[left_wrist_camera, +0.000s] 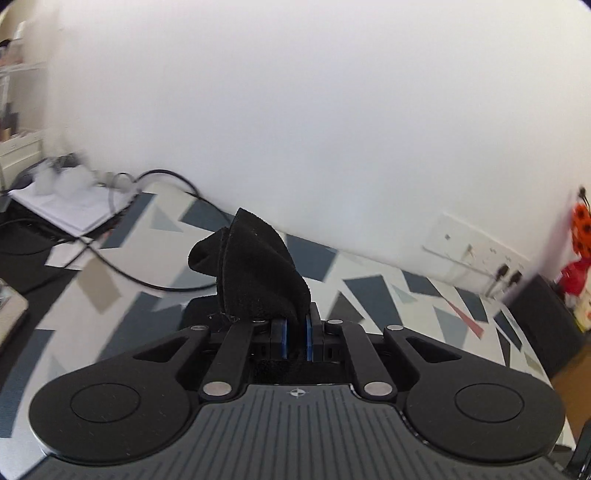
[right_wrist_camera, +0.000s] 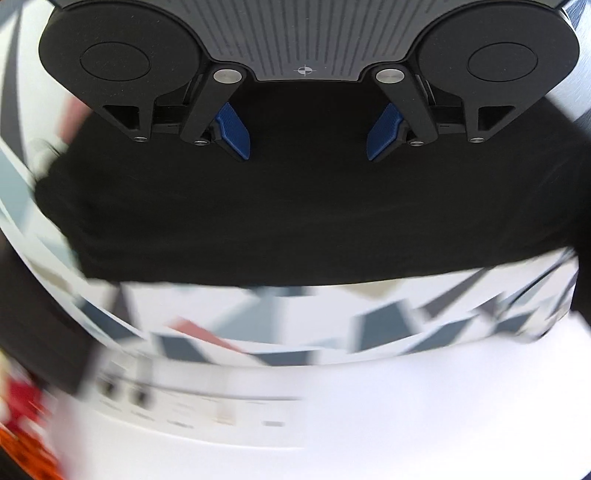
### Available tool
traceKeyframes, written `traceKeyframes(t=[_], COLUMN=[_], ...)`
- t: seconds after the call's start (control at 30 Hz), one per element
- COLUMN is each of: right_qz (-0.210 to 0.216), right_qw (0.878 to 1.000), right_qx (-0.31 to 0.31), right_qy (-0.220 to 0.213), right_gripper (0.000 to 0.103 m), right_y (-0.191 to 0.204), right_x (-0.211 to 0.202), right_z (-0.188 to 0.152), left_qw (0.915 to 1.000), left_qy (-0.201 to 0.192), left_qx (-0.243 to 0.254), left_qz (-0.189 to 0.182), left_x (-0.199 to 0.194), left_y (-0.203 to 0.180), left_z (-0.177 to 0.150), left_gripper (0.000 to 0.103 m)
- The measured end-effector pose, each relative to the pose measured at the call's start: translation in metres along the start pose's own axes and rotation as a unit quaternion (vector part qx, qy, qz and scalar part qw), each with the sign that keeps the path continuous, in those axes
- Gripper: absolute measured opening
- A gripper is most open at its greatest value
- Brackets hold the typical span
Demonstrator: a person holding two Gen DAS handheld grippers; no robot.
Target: Fold clothes
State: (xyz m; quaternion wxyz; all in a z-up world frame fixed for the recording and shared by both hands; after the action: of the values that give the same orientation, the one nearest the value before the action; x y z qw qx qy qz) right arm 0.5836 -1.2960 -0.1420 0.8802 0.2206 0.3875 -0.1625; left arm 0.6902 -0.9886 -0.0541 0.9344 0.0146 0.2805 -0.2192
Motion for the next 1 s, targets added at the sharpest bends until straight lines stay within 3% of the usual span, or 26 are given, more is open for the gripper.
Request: traceKeyframes(t=[0.17,0.37,0.43,0.5,0.53,0.63,0.77,0.9,1.0], right_qz=[-0.007,-0.003,0.001,0.006,0.009,0.021,0.055,0.085,0.093], right_qw=[0.998,0.998,0.999,0.999,0.999,0.999,0.998,0.996,0.995], right_qx=[0.065,0.052,0.047,0.043,0.041,0.032,0.015,-0.007,0.006], right_qy=[-0.016,-0.018,-0.017,-0.016,-0.016,-0.02,-0.019,-0.005,0.021], right_gripper=[0.067,0.067,0.067,0.067,0.067,0.067,0.067,0.066,0.066], right_y=[-0.05,-0.064,-0.059,-0.053,-0.05,-0.036,-0.006,0.031,0.05], right_x=[-0.01,-0.014,-0.014,-0.013,-0.013,-0.014,-0.017,-0.012,-0.001], right_z=[0.004,-0.002,-0.002,-0.001,0.001,0.007,0.015,0.015,0.012], left_qw=[0.9936,0.97,0.9629,0.9587,0.9566,0.9569,0.9724,0.9856,0.9864], left_qy=[0.045,0.101,0.103,0.107,0.11,0.093,0.074,0.107,0.153], left_qx=[0.1,0.219,0.247,0.259,0.264,0.265,0.206,0.13,0.033], left_qz=[-0.029,-0.033,-0.034,-0.048,-0.055,-0.073,-0.08,0.003,0.053], left_x=[0.039,0.069,0.069,0.062,0.058,0.037,0.007,0.003,0.008], left_y=[-0.076,-0.131,-0.141,-0.145,-0.146,-0.137,-0.094,-0.028,0.026], left_z=[-0.028,-0.077,-0.085,-0.086,-0.086,-0.073,-0.053,-0.054,-0.067], left_gripper=[0.009,0.013,0.027,0.058,0.059,0.059,0.063,0.066,0.066])
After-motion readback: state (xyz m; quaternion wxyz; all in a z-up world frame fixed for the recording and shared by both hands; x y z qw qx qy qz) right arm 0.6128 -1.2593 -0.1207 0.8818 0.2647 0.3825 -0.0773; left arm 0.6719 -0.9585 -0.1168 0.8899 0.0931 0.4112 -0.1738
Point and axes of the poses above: each gripper's, at about its wrist camera, not at the fingertips, and x roughly the way its jaws point, y to its left, z to its top, the point moved 5 cm from there along x, roughly the way its jaws point, and after that the axes turned 15 degrees about x, right-handed, at the moved point
